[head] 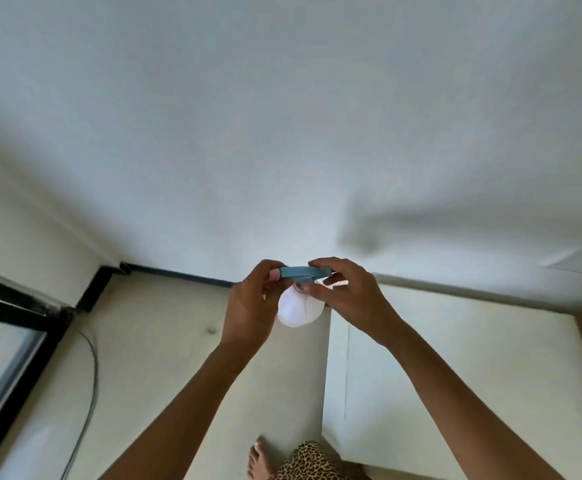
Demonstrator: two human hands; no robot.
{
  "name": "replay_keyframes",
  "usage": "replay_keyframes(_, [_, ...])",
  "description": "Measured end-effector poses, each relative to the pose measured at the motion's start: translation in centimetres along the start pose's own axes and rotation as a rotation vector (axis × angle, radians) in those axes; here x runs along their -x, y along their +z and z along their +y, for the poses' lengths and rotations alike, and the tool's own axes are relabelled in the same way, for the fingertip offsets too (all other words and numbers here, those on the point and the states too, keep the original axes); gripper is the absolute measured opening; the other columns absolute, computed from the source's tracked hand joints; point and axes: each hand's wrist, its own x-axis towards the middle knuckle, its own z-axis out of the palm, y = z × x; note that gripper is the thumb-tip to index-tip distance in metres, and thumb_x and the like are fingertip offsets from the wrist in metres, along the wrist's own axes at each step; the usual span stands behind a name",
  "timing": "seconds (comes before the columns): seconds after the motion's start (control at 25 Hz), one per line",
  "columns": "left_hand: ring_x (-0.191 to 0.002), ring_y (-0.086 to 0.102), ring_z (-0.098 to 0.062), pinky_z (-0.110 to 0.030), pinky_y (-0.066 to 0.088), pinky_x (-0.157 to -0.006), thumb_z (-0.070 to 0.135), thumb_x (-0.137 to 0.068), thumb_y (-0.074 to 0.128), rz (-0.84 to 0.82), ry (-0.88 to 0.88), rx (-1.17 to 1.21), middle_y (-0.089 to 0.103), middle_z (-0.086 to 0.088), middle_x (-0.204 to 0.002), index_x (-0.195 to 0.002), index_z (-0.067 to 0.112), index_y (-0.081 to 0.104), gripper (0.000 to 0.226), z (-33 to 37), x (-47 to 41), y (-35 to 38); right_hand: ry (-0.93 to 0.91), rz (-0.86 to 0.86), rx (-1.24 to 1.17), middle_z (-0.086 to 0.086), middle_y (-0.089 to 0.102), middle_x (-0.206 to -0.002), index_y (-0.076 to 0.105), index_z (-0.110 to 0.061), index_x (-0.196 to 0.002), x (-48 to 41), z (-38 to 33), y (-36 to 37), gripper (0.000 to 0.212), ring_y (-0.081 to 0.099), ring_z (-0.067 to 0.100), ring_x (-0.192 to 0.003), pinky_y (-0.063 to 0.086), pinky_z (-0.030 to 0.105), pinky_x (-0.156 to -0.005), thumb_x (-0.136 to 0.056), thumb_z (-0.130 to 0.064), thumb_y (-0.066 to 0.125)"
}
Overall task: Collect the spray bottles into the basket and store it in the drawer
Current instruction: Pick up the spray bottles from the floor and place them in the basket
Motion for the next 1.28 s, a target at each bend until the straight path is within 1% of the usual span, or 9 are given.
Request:
replay_keyframes(0.12, [-0.076, 0.063, -0.011, -0.021, 0.048, -0.071, 0.013, -0.086, 0.059, -0.07, 0.07, -0.005, 0.067, 0.01, -0.079, -0.087, 0.024, 0.061, 0.011, 6.8, 1.9, -0.5, -0.148, 0.08, 0.038, -0.005, 0.065, -0.101, 0.066, -0.017, -0.101, 4.5, -3.7, -4.6, 0.027, 0.059, 0.014, -0.094, 0.049, 0.024, -0.082, -0.076, -0.014, 0.074])
replay_keyframes(0.28, [-0.072, 0.06, 0.003, -0.012, 0.044, -0.069, 0.013, -0.086, 0.059, -0.098, 0.181, -0.009, 0.066, 0.015, -0.076, -0.088, 0.022, 0.062, 0.01, 13.8, 5.0, 0.9, -0.237, 0.167, 0.091, -0.007, 0.066, -0.089, 0.069, -0.013, -0.095, 9.1, -6.2, -9.8, 0.02, 0.058, 0.005, -0.081, 0.04, 0.004, -0.072, -0.077, -0.004, 0.069])
replay_keyframes(0.36, [-0.071, 0.06, 0.001, -0.014, 0.045, -0.068, 0.016, -0.086, 0.059, -0.096, 0.242, -0.046, 0.067, 0.009, -0.077, -0.088, 0.021, 0.063, 0.006, 17.0, 7.0, 2.3, -0.279, 0.192, 0.119, -0.006, 0.065, -0.087, 0.069, -0.012, -0.094, 12.1, -6.7, -13.0, 0.019, 0.057, 0.0, -0.077, 0.038, 0.0, -0.068, -0.078, -0.003, 0.067])
replay_keyframes(0.56, [-0.061, 0.057, 0.002, -0.01, 0.04, -0.06, 0.016, -0.083, 0.061, -0.12, 0.331, -0.053, 0.066, 0.014, -0.074, -0.083, 0.028, 0.06, 0.011, 24.8, 12.9, 7.7, -0.34, 0.264, 0.143, -0.007, 0.064, -0.083, 0.069, -0.012, -0.093, 20.3, -6.0, -21.3, 0.018, 0.055, -0.003, -0.075, 0.037, 0.001, -0.067, -0.078, -0.002, 0.066])
replay_keyframes(0.68, [-0.06, 0.055, 0.003, -0.007, 0.038, -0.057, 0.018, -0.083, 0.06, -0.135, 0.398, -0.081, 0.064, 0.02, -0.073, -0.081, 0.032, 0.057, 0.014, 28.6, 16.4, 12.1, -0.318, 0.324, 0.109, -0.007, 0.065, -0.084, 0.069, -0.015, -0.093, 25.3, -4.0, -26.2, 0.018, 0.057, 0.006, -0.078, 0.038, 0.006, -0.069, -0.077, -0.006, 0.068])
replay_keyframes(0.8, [-0.06, 0.056, -0.003, -0.013, 0.039, -0.059, 0.017, -0.082, 0.061, -0.203, 0.447, -0.058, 0.066, 0.013, -0.072, -0.082, 0.027, 0.058, 0.01, 32.5, 19.0, 17.6, -0.279, 0.384, 0.09, -0.006, 0.066, -0.084, 0.068, -0.018, -0.091, 29.8, -1.3, -31.8, 0.018, 0.058, 0.014, -0.081, 0.041, 0.017, -0.072, -0.075, -0.009, 0.071])
replay_keyframes(0.92, [-0.066, 0.059, -0.011, -0.021, 0.046, -0.067, 0.015, -0.083, 0.061, -0.284, 0.467, 0.002, 0.069, 0.003, -0.075, -0.086, 0.02, 0.061, 0.006, 35.6, 20.3, 23.4, -0.253, 0.453, 0.114, -0.006, 0.064, -0.079, 0.068, -0.015, -0.089, 32.7, 1.4, -37.0, 0.017, 0.054, 0.007, -0.072, 0.037, 0.008, -0.066, -0.075, -0.006, 0.068])
replay_keyframes(1.16, [-0.075, 0.063, -0.007, -0.002, 0.043, -0.066, 0.008, -0.081, 0.064, -0.44, 0.499, 0.073, 0.069, 0.002, -0.081, -0.088, 0.015, 0.066, 0.01, 41.0, 19.8, 36.7, -0.134, 0.624, 0.272, -0.001, 0.063, -0.082, 0.066, -0.009, -0.093, 34.4, 8.1, -48.2, 0.016, 0.051, 0.016, -0.075, 0.036, 0.009, -0.065, -0.078, -0.005, 0.068])
replay_keyframes(1.28, [-0.077, 0.064, -0.009, 0.0, 0.042, -0.065, 0.008, -0.079, 0.066, -0.466, 0.488, 0.1, 0.07, 0.002, -0.085, -0.088, 0.015, 0.067, 0.011, 43.1, 18.4, 43.4, -0.099, 0.635, 0.354, 0.004, 0.067, -0.091, 0.064, -0.011, -0.098, 33.8, 11.1, -53.9, 0.018, 0.055, 0.017, -0.081, 0.043, 0.02, -0.075, -0.08, -0.008, 0.066])
